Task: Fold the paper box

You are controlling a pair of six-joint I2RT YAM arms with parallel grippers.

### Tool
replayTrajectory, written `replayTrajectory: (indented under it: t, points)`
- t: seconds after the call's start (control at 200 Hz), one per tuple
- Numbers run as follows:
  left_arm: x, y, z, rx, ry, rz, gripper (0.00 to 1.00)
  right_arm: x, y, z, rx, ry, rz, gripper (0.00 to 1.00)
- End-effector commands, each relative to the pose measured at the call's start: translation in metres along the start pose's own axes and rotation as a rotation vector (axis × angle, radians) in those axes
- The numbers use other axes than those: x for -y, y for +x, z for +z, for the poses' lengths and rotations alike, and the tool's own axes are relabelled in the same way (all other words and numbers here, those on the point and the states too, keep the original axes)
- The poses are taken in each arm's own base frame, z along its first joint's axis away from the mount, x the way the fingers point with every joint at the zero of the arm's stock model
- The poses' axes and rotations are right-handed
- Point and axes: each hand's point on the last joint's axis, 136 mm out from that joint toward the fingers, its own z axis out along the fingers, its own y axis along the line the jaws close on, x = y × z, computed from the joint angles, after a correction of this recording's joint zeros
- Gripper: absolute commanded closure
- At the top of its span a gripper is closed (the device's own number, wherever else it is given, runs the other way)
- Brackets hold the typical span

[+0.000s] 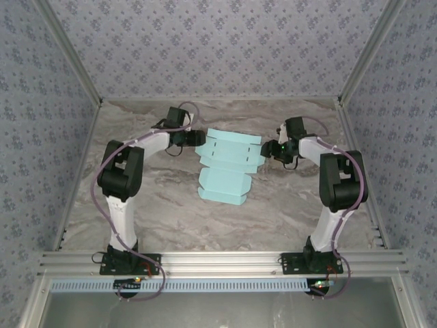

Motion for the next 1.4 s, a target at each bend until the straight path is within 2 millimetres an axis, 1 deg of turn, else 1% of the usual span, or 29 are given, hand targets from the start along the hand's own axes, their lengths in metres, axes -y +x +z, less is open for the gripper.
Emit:
replayTrajectory:
  t: [0.0,0.08,0.13,0.18,0.255,0.3,0.335,0.345,0.35,0.365,0.48,0.545,0.625,0.68,0.715,0.77,0.879,0.944,1.029,1.084,1.189,1.304,1.399]
  points:
    - [-0.004,0.016,0.012,-0.079,-0.015,0.042,0.45,-0.014,-0.018,-0.022,0.084,-0.005,-0.034,0.38]
    - [-0.002,0.018,0.017,-0.085,0.003,0.056,0.58,-0.026,-0.021,-0.035,0.131,-0.025,-0.042,0.38]
    - [0.002,0.019,0.018,-0.093,0.031,0.073,0.69,-0.036,-0.021,-0.042,0.143,-0.034,-0.038,0.36]
    - [0.006,0.022,0.019,-0.101,0.059,0.094,0.74,-0.048,-0.021,-0.047,0.151,-0.047,-0.042,0.35]
    - [0.005,0.025,0.019,-0.098,0.058,0.098,0.84,-0.073,-0.018,-0.053,0.162,-0.053,-0.097,0.35]
    - [0.005,0.025,0.018,-0.089,0.062,0.093,0.94,-0.086,-0.016,-0.056,0.174,-0.038,-0.131,0.34]
    - [0.005,0.025,0.017,-0.082,0.067,0.082,1.00,-0.094,-0.010,-0.055,0.171,-0.028,-0.152,0.34]
    - [0.006,0.026,0.017,-0.082,0.069,0.078,1.00,-0.097,-0.007,-0.054,0.165,-0.031,-0.157,0.34]
    - [0.005,0.026,0.016,-0.082,0.069,0.075,1.00,-0.101,-0.012,-0.057,0.179,-0.037,-0.162,0.34]
    - [0.006,0.026,0.015,-0.078,0.073,0.069,1.00,-0.110,-0.015,-0.060,0.188,-0.044,-0.175,0.34]
    - [0.013,0.024,-0.001,-0.023,0.132,-0.015,1.00,-0.143,-0.001,-0.050,0.151,-0.043,-0.170,0.31]
    - [0.017,0.021,-0.013,0.036,0.189,-0.089,1.00,-0.160,0.012,-0.039,0.115,-0.052,-0.132,0.26]
    - [0.021,0.023,-0.022,0.086,0.250,-0.174,1.00,-0.180,0.028,-0.023,0.070,-0.089,-0.051,0.21]
    - [0.025,0.026,-0.027,0.100,0.285,-0.224,1.00,-0.187,0.036,-0.015,0.063,-0.077,-0.003,0.19]
    - [0.029,0.027,-0.029,0.108,0.317,-0.252,1.00,-0.196,0.045,-0.008,0.056,-0.064,-0.016,0.17]
    - [0.034,0.028,-0.033,0.125,0.369,-0.307,1.00,-0.207,0.052,-0.001,0.059,-0.036,-0.066,0.16]
    - [0.041,0.027,-0.046,0.196,0.452,-0.386,1.00,-0.214,0.062,0.010,0.084,0.060,-0.163,0.15]
    - [0.041,0.027,-0.053,0.226,0.468,-0.397,1.00,-0.222,0.068,0.014,0.090,0.056,-0.215,0.15]
    - [0.041,0.029,-0.054,0.212,0.458,-0.400,1.00,-0.227,0.075,0.020,0.085,0.061,-0.265,0.16]
    - [0.042,0.028,-0.056,0.214,0.465,-0.405,1.00,-0.223,0.079,0.025,0.075,0.086,-0.310,0.16]
    - [0.047,0.027,-0.060,0.219,0.499,-0.424,1.00,-0.224,0.087,0.037,0.065,0.079,-0.356,0.16]
    - [0.050,0.028,-0.062,0.208,0.516,-0.429,1.00,-0.215,0.091,0.048,0.078,0.118,-0.355,0.17]
    - [0.050,0.028,-0.064,0.209,0.517,-0.429,1.00,-0.209,0.092,0.053,0.078,0.134,-0.345,0.17]
